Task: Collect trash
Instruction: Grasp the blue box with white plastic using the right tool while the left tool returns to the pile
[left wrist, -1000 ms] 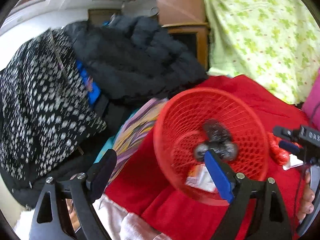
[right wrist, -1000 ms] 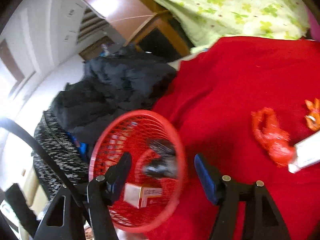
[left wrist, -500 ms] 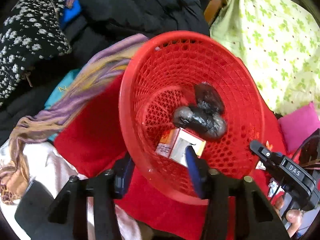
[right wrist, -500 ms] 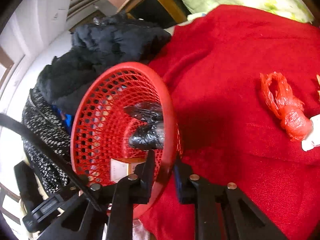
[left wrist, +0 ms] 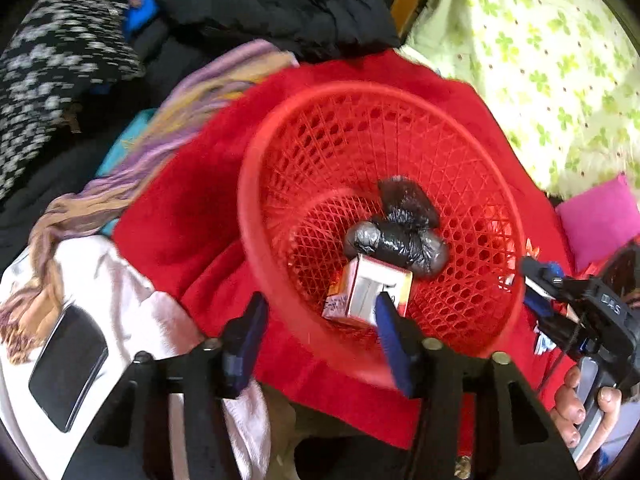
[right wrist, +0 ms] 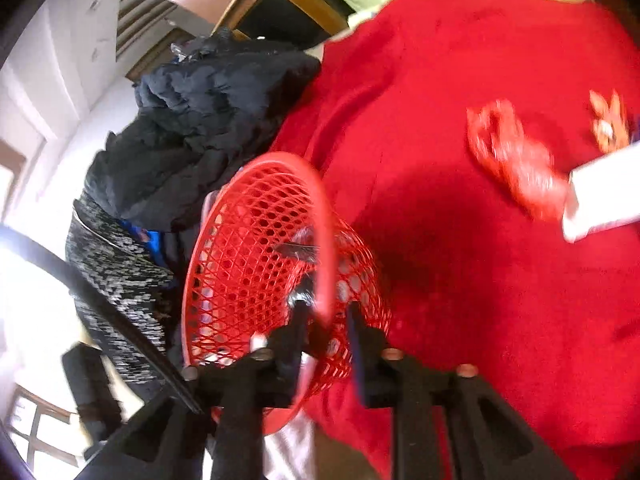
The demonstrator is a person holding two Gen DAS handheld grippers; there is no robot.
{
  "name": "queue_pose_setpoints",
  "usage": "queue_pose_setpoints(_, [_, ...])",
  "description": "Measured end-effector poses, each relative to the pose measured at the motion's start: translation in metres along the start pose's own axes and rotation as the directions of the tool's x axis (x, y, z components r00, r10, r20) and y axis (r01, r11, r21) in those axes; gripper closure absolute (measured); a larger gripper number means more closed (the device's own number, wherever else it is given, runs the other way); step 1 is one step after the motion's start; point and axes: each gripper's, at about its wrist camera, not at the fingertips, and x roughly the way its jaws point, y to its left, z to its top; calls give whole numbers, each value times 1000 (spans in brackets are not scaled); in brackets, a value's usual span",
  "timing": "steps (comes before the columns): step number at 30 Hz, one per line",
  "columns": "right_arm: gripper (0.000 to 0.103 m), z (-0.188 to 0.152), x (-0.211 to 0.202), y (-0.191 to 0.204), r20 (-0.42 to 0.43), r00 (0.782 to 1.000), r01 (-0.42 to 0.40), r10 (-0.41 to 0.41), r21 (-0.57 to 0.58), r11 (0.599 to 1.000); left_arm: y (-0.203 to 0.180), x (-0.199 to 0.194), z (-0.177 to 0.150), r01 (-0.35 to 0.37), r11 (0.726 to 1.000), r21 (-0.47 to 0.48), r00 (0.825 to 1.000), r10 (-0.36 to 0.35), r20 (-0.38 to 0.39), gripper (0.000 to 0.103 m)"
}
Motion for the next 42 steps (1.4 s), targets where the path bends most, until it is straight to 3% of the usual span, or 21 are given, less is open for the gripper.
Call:
queue_pose_setpoints(1, [43,-1,-10,-5,31,1000,-5,5,2,1000,0,-13,-4,-15,1000,-7,999,15,39,35])
queue_pose_setpoints(2, [29,-2,-20,-9,63,998,-16,16,-1,1000,-3,-24,-5,-30,1000,-8,997,30,75,32])
queue_pose_setpoints(6, [28,-13,-79,-35,211,977,-25,31,-31,999,-26,-67,-19,-75,996,55,970,60,236,31])
queue_pose_setpoints(10, [28,-29,-136,-66,326,945,49,-35,-36,998,-82,-88,-45,-55,981,188,938,-14,346,28])
queue_pose_setpoints(13, [28,-42,-185,-98,405,911,86,-78,-1,996,-128,-88,-68,6,952,307,935,-115,337,26])
queue_pose_setpoints(16, [28,-50,-233,-135,467,877,84,-111,78,993,-177,-70,-89,45,903,427,947,-174,270,26])
queue_pose_setpoints(18, [28,-51,-257,-160,479,868,76,-131,134,988,-201,-57,-103,56,878,475,956,-184,228,26])
queue_pose_setpoints(24, [28,-47,-277,-231,434,896,-74,-93,352,933,-247,-30,-143,61,813,580,970,-184,156,26])
queue_pose_setpoints(27, [28,-41,-263,-247,409,912,-183,-12,433,883,-249,-20,-144,29,788,615,975,-157,156,26])
queue_pose_setpoints(35, [24,1,-224,-262,358,933,-195,-43,602,774,-235,-2,-134,17,808,588,985,-116,131,26])
queue_pose_setpoints(40, [24,17,-197,-276,287,957,-190,-32,711,677,-230,6,-134,16,807,590,988,-103,115,26])
queue_pose_setpoints(42, [24,19,-191,-276,285,958,-200,-18,714,671,-228,9,-133,11,805,593,989,-95,110,26])
